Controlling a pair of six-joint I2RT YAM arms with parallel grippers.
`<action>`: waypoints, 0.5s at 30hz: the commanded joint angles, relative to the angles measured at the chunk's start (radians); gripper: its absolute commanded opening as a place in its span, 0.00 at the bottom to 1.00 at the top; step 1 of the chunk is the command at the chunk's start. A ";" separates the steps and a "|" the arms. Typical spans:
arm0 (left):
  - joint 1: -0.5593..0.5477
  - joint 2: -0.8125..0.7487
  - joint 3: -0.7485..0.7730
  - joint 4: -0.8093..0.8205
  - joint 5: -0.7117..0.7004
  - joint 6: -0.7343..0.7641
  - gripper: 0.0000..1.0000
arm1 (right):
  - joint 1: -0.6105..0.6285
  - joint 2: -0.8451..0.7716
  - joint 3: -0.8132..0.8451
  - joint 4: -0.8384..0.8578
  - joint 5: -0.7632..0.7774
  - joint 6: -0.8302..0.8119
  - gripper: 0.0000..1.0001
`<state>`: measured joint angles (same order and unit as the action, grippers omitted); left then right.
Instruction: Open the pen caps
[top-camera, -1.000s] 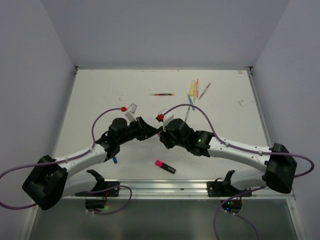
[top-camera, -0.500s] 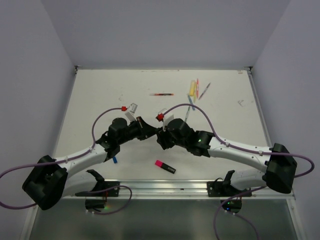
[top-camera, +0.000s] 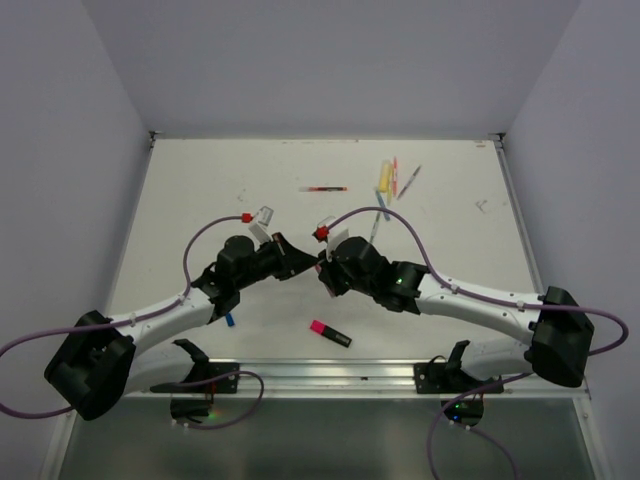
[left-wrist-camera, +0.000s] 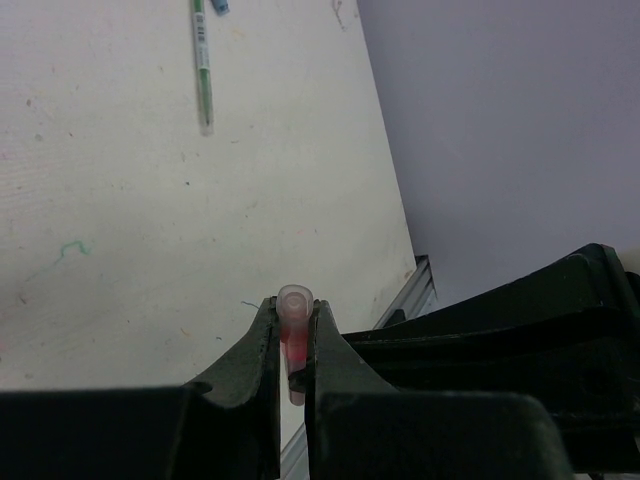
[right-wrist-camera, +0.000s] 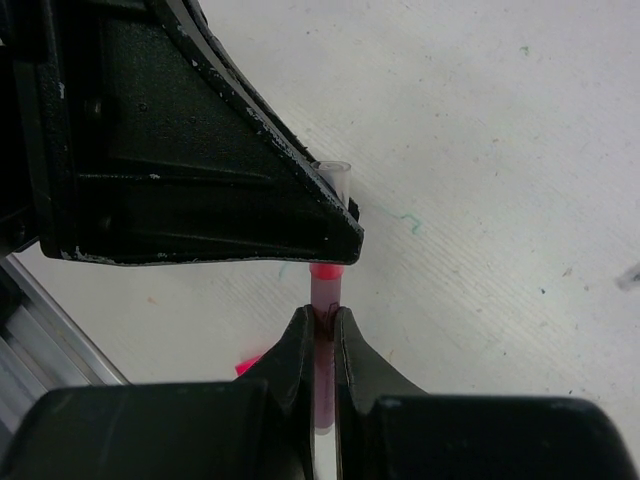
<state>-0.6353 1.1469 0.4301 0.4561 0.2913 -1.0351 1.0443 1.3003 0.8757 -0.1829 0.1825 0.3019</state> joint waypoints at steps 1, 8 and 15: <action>-0.001 -0.007 0.055 0.053 -0.027 -0.023 0.00 | 0.003 0.005 -0.009 0.049 0.008 0.011 0.00; 0.019 -0.021 0.085 0.013 -0.098 -0.068 0.00 | 0.003 0.028 -0.023 0.016 0.012 0.017 0.00; 0.026 -0.039 0.098 -0.004 -0.098 -0.091 0.00 | 0.002 0.028 -0.058 0.057 0.000 0.014 0.00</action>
<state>-0.6247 1.1446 0.4637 0.3641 0.2314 -1.0756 1.0401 1.3239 0.8536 -0.1123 0.1925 0.3023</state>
